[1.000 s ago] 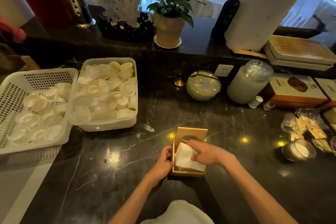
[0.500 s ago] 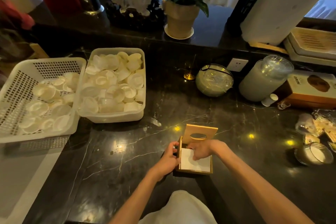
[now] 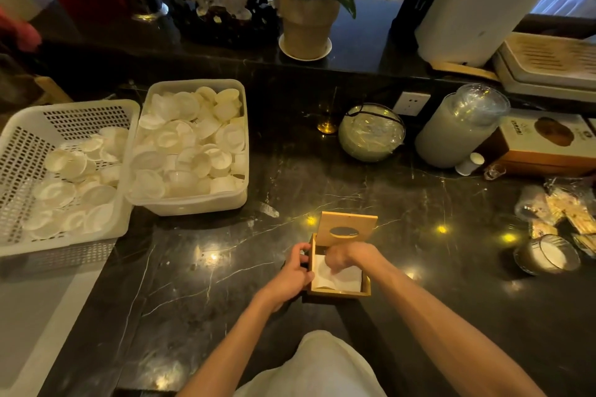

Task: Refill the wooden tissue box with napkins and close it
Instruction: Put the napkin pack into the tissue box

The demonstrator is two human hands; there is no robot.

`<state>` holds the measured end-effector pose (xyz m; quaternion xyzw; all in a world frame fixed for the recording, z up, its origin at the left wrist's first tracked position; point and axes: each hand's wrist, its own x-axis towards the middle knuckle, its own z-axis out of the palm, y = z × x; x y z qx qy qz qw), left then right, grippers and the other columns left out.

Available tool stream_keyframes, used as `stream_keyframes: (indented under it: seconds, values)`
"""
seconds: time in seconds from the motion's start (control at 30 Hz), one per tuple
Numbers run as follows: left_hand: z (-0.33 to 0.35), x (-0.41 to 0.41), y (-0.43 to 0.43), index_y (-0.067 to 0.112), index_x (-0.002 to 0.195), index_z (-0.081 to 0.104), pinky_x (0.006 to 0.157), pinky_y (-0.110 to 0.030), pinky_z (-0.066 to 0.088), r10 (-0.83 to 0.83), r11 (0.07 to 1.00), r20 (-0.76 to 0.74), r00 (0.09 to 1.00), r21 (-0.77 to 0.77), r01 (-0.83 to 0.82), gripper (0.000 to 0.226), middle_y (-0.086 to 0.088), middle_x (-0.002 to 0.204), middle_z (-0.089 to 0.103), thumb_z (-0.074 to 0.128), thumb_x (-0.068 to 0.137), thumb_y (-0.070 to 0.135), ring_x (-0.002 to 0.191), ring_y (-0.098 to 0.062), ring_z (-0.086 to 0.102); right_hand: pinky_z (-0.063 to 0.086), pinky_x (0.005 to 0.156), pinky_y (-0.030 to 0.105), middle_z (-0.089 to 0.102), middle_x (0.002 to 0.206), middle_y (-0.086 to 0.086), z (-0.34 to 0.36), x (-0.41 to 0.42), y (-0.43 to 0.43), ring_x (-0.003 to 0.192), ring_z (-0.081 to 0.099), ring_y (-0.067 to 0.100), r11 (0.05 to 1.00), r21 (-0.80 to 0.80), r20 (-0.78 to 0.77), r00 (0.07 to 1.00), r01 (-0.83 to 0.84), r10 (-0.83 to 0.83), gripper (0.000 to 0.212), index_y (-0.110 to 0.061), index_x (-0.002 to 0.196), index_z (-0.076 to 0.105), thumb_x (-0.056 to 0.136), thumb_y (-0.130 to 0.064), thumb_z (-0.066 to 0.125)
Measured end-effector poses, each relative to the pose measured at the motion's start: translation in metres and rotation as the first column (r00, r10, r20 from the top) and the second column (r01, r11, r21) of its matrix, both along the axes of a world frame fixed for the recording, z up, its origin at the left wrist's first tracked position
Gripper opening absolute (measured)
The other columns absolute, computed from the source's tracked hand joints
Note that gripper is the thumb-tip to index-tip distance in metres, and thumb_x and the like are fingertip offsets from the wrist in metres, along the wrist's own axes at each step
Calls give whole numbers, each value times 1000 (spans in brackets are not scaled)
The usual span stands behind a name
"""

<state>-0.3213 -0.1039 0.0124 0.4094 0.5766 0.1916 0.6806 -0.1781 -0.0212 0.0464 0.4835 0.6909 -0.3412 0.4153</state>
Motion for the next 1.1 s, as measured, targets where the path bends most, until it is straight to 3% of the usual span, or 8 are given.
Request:
stream_keyframes:
  seconds: [0.23, 0.47, 0.7, 0.9, 1.1]
  values:
    - [1, 1, 0, 36, 141, 25, 96, -37, 53, 15, 1000, 3, 1000, -1, -15, 65, -2, 138, 41, 49, 93, 0, 116, -20, 53, 37, 110, 40, 46, 148, 8, 10, 4, -6, 135, 44, 28, 992, 51, -36, 993, 118, -116, 51, -16, 146, 41, 96, -21, 48]
    - [0, 1, -3, 38, 142, 23, 80, -28, 53, 15, 1000, 11, 1000, 2, -15, 64, -3, 141, 39, 49, 95, 4, 113, -20, 56, 45, 103, 37, 52, 142, 9, 13, 4, -18, 127, 51, 28, 984, 152, -65, 995, 90, -81, 56, -18, 147, 39, 94, -5, 49]
    - [0, 3, -5, 37, 143, 22, 82, -30, 54, 18, 1000, -3, 1000, 13, -18, 62, -3, 139, 40, 47, 96, 4, 112, -20, 57, 39, 110, 41, 44, 151, 7, 18, 3, -14, 137, 42, 30, 986, 144, -86, 994, 84, -72, 55, -20, 150, 37, 95, -14, 45]
    - [-1, 4, -7, 37, 143, 23, 83, -31, 53, 27, 999, -13, 1000, 33, -26, 61, -2, 139, 41, 46, 96, 5, 109, -21, 56, 42, 106, 41, 48, 147, 8, 8, 7, -23, 132, 48, 30, 978, 132, -136, 980, 160, -142, 59, -23, 150, 33, 94, -24, 51]
    - [-2, 4, -7, 37, 143, 23, 85, -30, 53, 28, 999, -20, 999, 33, -27, 61, -1, 140, 38, 45, 98, 4, 110, -18, 54, 33, 112, 44, 41, 153, 6, 12, 15, -21, 140, 38, 28, 976, 94, -220, 961, 195, -170, 58, -28, 151, 32, 96, -26, 50]
